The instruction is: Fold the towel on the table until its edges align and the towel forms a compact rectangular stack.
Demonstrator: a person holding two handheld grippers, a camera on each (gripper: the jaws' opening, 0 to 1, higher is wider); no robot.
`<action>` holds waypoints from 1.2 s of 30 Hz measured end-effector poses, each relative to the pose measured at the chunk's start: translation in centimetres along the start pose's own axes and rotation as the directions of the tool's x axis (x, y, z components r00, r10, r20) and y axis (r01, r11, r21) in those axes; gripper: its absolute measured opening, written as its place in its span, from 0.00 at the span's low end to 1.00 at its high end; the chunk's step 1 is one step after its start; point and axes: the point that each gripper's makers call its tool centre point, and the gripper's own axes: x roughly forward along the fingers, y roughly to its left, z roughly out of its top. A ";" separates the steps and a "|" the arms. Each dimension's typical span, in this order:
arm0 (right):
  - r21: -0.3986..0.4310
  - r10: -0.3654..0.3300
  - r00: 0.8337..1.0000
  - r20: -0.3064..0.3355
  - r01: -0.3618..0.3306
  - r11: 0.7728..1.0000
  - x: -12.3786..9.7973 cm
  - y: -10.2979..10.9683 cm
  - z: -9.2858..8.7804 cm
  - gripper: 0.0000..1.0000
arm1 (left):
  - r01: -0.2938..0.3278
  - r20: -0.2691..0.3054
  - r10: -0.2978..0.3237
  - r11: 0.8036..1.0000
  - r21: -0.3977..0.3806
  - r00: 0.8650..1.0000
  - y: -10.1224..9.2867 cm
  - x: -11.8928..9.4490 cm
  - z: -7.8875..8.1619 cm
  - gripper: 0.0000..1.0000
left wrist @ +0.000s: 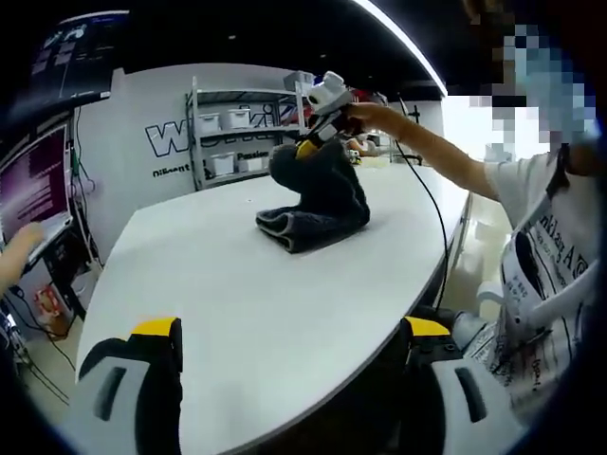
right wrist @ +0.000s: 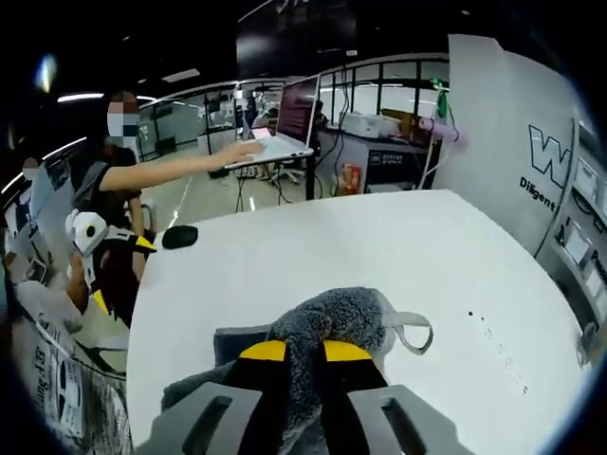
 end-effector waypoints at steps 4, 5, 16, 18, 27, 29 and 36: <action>0.013 0.023 0.999 -0.030 -0.023 1.000 2.7 0.3 -0.3 0.11 | 0.007 -0.002 -0.007 1.000 -0.002 1.000 -0.2 0.2 -0.1 0.99; 0.017 0.033 0.999 -0.030 -0.032 0.999 3.3 0.5 -0.4 0.11 | 0.009 -0.001 -0.009 1.000 -0.002 1.000 -0.2 0.3 -0.1 0.99; 0.143 0.127 0.990 0.063 -0.135 0.981 6.3 1.7 -1.3 0.39 | 0.015 -0.003 -0.016 1.000 -0.002 1.000 -0.5 0.4 0.2 0.99; 0.137 0.112 0.990 0.087 -0.123 0.983 5.7 1.5 -1.0 0.42 | 0.015 -0.001 -0.015 1.000 0.000 1.000 -0.5 0.4 0.4 0.99; 0.133 0.092 0.980 0.178 -0.116 0.984 1.3 2.3 -1.2 0.78 | 0.040 0.003 -0.040 0.999 0.014 0.999 -1.3 1.7 1.3 0.99; 0.125 0.093 0.978 0.186 -0.118 0.985 0.1 2.7 -1.9 0.85 | 0.051 0.002 -0.051 0.999 0.017 0.999 -1.6 2.2 1.5 0.99; 0.062 0.039 0.985 0.166 -0.050 0.997 -4.5 3.7 -6.1 0.99 | 0.079 -0.001 -0.079 0.996 0.042 0.997 -2.3 3.7 2.8 0.99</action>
